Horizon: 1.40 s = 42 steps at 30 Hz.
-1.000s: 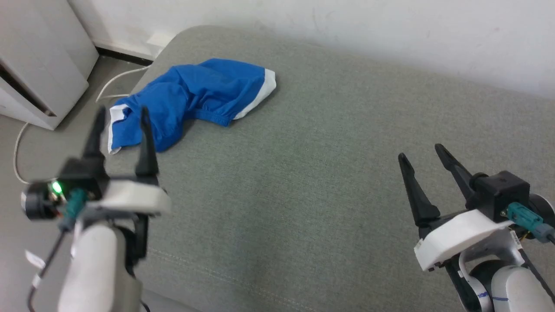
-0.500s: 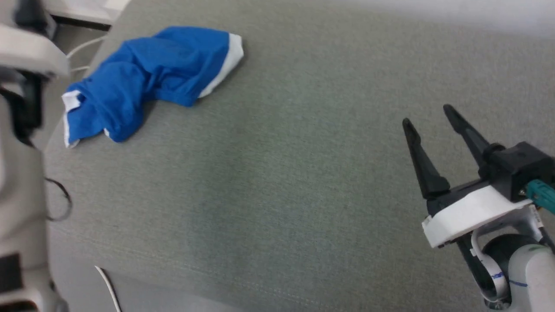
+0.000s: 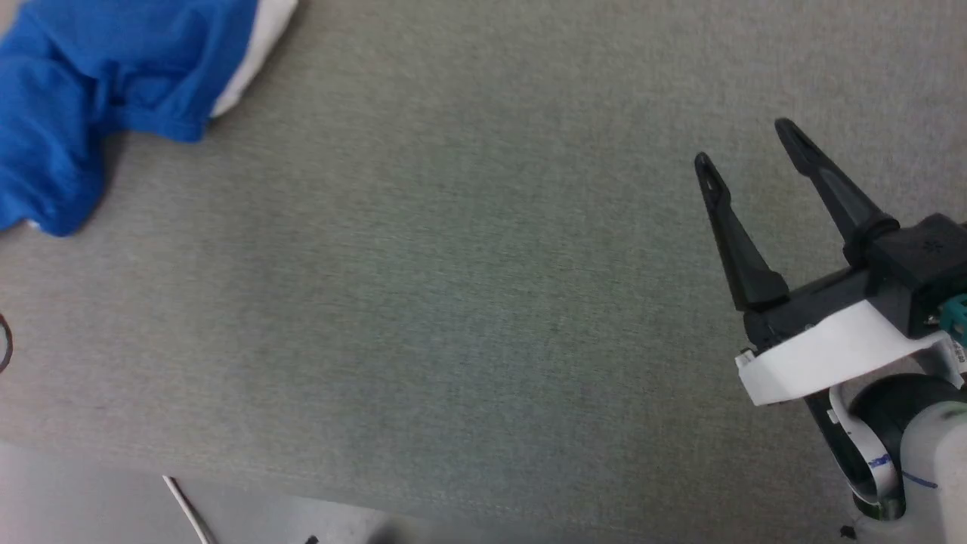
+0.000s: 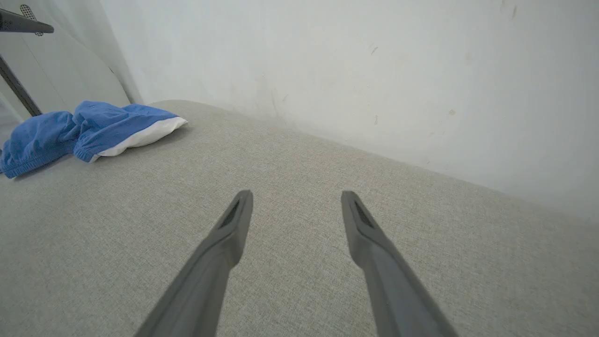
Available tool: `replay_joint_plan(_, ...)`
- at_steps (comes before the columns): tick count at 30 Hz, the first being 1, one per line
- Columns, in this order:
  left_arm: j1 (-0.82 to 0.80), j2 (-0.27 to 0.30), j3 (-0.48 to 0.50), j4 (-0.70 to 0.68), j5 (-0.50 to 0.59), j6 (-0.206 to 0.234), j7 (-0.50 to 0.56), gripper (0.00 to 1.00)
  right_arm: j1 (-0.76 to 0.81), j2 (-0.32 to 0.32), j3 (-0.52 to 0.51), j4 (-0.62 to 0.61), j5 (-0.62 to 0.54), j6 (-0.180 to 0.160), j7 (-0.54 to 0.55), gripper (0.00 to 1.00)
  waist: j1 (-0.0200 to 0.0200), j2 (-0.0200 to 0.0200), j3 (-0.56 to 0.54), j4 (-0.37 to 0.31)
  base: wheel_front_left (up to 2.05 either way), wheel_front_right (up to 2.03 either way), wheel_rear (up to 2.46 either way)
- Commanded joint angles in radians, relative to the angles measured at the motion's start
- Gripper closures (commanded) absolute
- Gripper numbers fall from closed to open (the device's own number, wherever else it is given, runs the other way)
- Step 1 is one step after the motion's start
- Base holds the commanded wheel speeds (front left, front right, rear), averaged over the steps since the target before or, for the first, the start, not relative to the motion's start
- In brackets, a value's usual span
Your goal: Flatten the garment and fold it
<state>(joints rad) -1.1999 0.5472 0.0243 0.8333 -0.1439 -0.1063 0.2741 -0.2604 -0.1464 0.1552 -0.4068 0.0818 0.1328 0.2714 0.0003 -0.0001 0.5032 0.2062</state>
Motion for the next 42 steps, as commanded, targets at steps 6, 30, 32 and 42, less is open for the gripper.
replay_joint_plan(6, -0.051, 0.021, -0.009, 0.134, -0.057, -0.016, 0.211, 0.00, -0.039, -0.006, 0.021, -0.014, -0.003, -0.002, -0.006, 0.00, -0.0003, 0.0001, 0.135, -0.096, 0.00, 0.00, 0.00)
replay_joint_plan(30, 0.065, 0.052, -0.007, 0.013, -0.146, 0.025, 0.420, 1.00, -0.040, 0.016, 0.027, 0.058, 0.017, -0.002, -0.036, 0.00, -0.0003, 0.0001, 0.034, -0.111, 0.00, 0.00, 0.00)
replay_joint_plan(32, 0.061, 0.059, -0.026, -0.030, -0.122, 0.020, 0.332, 1.00, -0.038, 0.023, 0.025, 0.075, 0.023, -0.002, -0.040, 0.00, -0.0003, 0.0001, -0.003, -0.105, 0.00, 0.00, 0.00)
replay_joint_plan(42, 0.012, 0.038, -0.093, -0.085, -0.050, 0.015, -0.106, 1.00, -0.017, 0.058, -0.008, 0.150, 0.047, -0.002, -0.060, 0.00, -0.0003, 0.0001, -0.172, -0.095, 0.00, 0.00, 0.00)
